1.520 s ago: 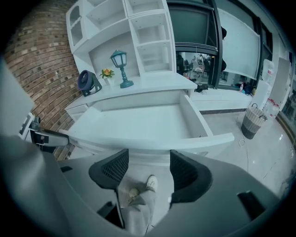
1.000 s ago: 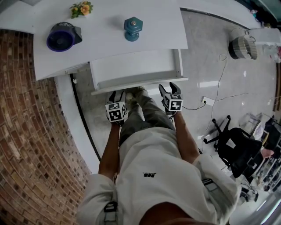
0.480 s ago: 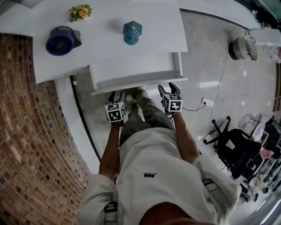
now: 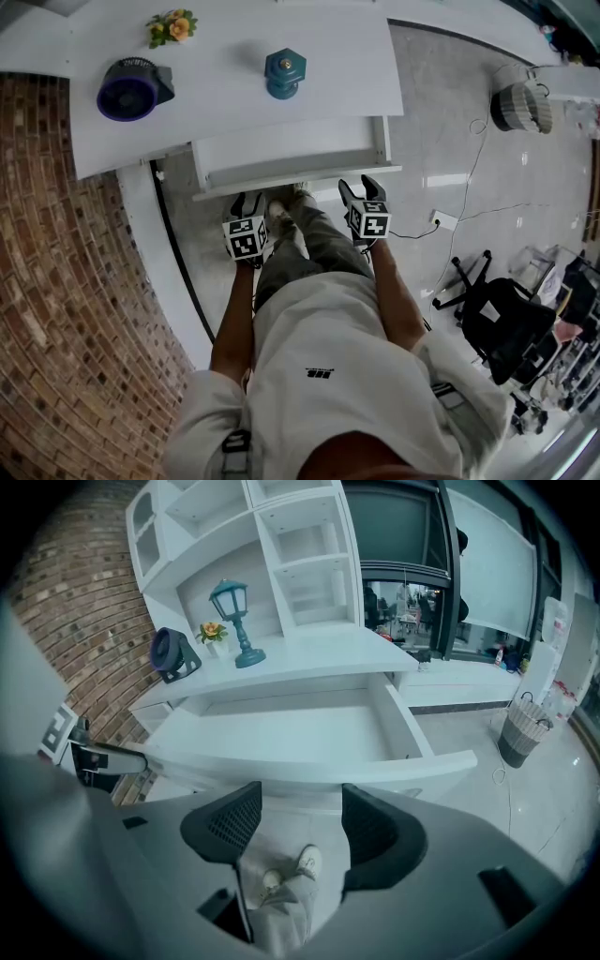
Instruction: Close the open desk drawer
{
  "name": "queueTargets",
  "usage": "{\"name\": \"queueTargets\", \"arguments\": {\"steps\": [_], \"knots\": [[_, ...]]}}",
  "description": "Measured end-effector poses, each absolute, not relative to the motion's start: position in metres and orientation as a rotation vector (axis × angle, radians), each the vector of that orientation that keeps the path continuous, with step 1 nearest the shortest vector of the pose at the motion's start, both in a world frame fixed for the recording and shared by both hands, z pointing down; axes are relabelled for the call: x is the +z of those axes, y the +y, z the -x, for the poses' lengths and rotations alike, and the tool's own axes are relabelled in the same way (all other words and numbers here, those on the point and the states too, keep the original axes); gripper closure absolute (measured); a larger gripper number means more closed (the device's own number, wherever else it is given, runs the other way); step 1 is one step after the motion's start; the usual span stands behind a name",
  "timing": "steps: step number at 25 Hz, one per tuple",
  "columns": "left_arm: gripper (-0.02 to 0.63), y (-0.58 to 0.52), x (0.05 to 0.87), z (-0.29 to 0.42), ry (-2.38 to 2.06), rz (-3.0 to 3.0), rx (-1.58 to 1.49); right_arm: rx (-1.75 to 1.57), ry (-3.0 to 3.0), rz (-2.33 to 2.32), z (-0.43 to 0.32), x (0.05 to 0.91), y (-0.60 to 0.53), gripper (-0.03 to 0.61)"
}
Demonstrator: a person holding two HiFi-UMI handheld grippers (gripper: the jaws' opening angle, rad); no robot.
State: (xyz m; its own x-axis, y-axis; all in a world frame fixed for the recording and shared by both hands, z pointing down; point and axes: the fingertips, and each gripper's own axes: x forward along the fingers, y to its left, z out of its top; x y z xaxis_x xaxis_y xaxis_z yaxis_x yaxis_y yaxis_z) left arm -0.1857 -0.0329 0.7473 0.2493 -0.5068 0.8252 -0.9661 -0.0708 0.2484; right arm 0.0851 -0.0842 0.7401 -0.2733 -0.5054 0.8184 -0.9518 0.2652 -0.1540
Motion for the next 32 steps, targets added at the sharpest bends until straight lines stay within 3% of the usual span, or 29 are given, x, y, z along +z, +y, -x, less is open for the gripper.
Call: {"name": "queueTargets", "arguments": {"steps": [32], "knots": [[0.411, -0.072, 0.748, 0.193, -1.403, -1.692, 0.7, 0.877, -1.914, -1.312, -0.081, 0.741, -0.123, 0.316]]}}
